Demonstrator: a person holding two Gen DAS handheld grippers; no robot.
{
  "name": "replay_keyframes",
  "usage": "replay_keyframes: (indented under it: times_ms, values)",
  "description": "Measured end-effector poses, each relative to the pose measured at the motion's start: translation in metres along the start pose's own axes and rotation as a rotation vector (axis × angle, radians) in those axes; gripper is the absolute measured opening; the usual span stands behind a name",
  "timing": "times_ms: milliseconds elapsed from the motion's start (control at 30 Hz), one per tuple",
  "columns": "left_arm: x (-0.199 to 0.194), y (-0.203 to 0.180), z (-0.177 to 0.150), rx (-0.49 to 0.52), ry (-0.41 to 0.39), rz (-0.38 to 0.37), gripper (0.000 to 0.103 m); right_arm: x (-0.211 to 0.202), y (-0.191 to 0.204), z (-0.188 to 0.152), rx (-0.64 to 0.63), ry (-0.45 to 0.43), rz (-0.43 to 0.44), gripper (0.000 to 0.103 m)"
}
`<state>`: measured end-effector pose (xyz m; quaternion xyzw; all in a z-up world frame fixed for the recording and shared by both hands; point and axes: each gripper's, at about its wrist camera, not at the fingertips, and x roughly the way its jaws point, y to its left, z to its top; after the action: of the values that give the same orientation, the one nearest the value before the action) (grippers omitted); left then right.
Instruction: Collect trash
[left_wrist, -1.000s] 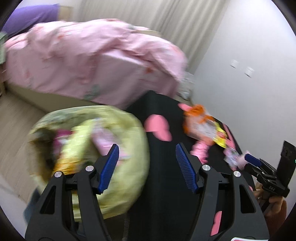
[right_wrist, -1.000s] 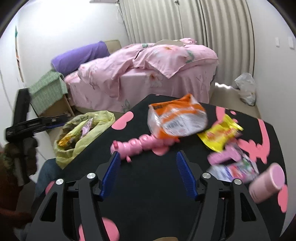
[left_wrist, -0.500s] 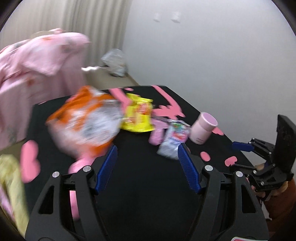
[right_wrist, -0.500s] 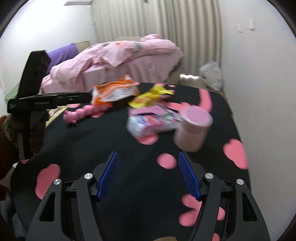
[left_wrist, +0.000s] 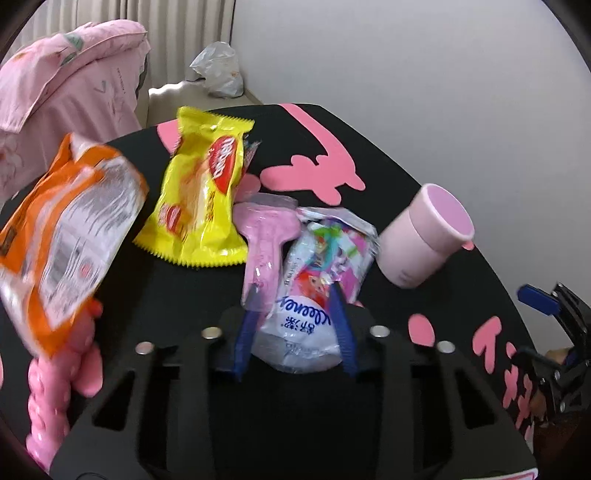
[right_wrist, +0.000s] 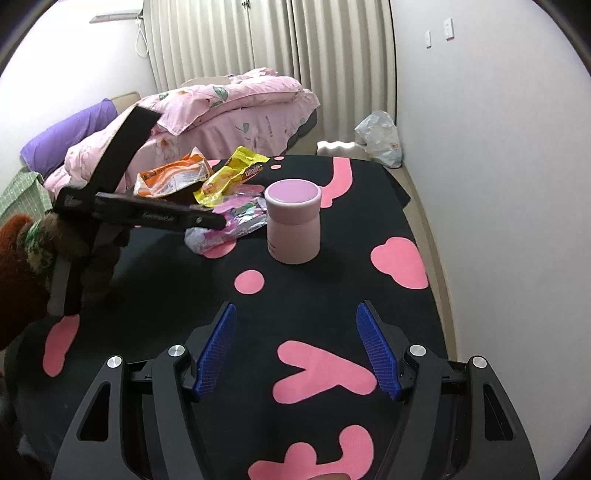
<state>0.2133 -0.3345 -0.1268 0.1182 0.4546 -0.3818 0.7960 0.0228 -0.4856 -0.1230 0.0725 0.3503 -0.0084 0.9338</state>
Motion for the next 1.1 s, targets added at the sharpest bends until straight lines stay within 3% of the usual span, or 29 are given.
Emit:
replay_keyframes:
  times_ms: [67,400,500,600,700,867,933,1000,1067,1100]
  values:
    - [-0.009,0.005,-0.010,-0.029,0.012,0.004,0.019,0.003,0.001,0.001,0.014,0.002,0.024,0.064]
    - [-0.063,0.018,-0.080,-0.086,0.033,0.001,0.019,0.025,0.040,0.026,-0.005,0.012,0.084,0.064]
    - [-0.075,0.023,-0.100,-0.092,0.029,0.012,0.019,0.036,0.066,0.042,-0.054,0.013,0.060,0.064]
    - [-0.087,0.024,-0.113,-0.093,0.020,0.027,0.019,0.054,0.092,0.063,-0.113,0.009,0.117,0.064]
    - [-0.095,0.028,-0.119,-0.108,0.004,0.029,0.019,0.089,0.109,0.085,-0.092,0.044,0.148,0.064]
    - [-0.104,0.033,-0.124,-0.123,-0.014,0.008,0.019,0.147,0.124,0.109,-0.070,0.096,0.058,0.064]
    - [-0.111,0.037,-0.128,-0.127,-0.027,-0.004,0.022,0.163,0.128,0.114,-0.085,0.126,0.040,0.058]
    - [-0.120,0.042,-0.130,-0.141,-0.044,-0.020,0.033,0.169,0.128,0.114,-0.103,0.144,0.014,0.058]
    - [-0.127,0.048,-0.133,-0.167,-0.069,-0.034,0.035,0.172,0.125,0.111,-0.101,0.162,0.004,0.058]
    - [-0.129,0.051,-0.134,-0.179,-0.077,-0.036,0.036,0.172,0.122,0.108,-0.091,0.173,0.019,0.052]
